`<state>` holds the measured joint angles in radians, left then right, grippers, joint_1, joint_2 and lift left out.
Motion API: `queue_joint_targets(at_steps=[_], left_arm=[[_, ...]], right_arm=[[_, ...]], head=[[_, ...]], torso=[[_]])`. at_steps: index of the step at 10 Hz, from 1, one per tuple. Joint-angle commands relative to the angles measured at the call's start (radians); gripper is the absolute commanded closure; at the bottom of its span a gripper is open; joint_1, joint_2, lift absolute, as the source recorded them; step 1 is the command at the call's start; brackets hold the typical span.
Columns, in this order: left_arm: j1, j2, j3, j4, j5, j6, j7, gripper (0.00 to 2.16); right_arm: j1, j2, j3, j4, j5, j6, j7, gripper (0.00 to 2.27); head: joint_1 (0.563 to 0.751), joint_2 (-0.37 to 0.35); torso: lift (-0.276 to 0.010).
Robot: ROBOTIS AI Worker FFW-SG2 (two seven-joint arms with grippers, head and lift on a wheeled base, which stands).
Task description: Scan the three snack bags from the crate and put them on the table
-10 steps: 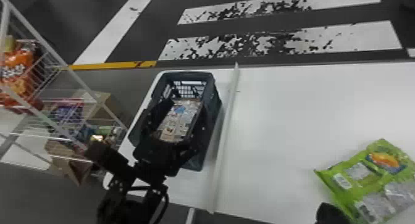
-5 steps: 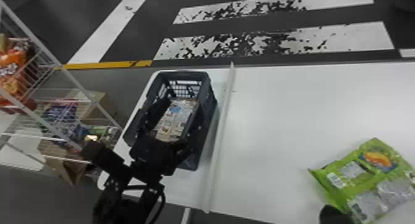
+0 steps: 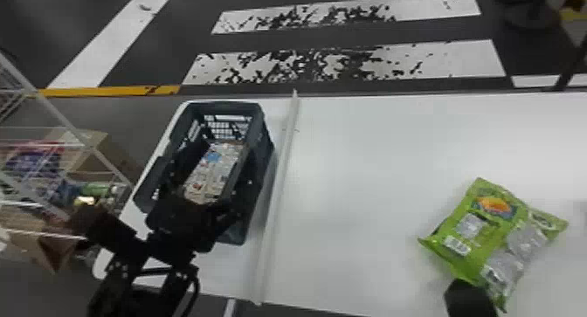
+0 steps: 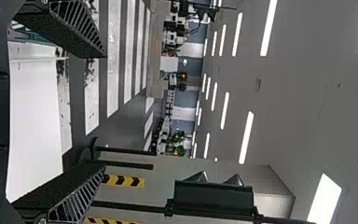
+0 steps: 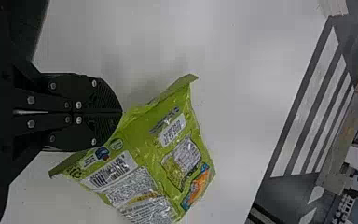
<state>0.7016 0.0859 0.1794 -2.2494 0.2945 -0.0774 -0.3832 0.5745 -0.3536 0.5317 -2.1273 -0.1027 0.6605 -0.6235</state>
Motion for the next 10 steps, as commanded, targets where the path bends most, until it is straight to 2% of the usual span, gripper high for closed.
queue_joint_targets(at_steps=[1,5,10], left_arm=[[-0.004,0.000,0.000,0.002,0.000,0.000,0.000,0.03],[-0.005,0.005,0.000,0.005,0.002,-0.003,0.000,0.03],[-0.013,0.000,-0.011,0.010,-0.003,-0.006,-0.003,0.03]], right_arm=[[0.001,0.005,-0.010,-0.005,0.000,0.008,-0.025,2.25],[-0.004,0.038,-0.044,-0.009,0.000,0.069,-0.120,2.25],[-0.008,0.053,-0.127,-0.006,-0.022,0.090,-0.130,2.25]], head=[[0.695,0.176],[0.695,0.120],[0.695,0.052]], torso=[[-0.094],[-0.094],[-0.094]])
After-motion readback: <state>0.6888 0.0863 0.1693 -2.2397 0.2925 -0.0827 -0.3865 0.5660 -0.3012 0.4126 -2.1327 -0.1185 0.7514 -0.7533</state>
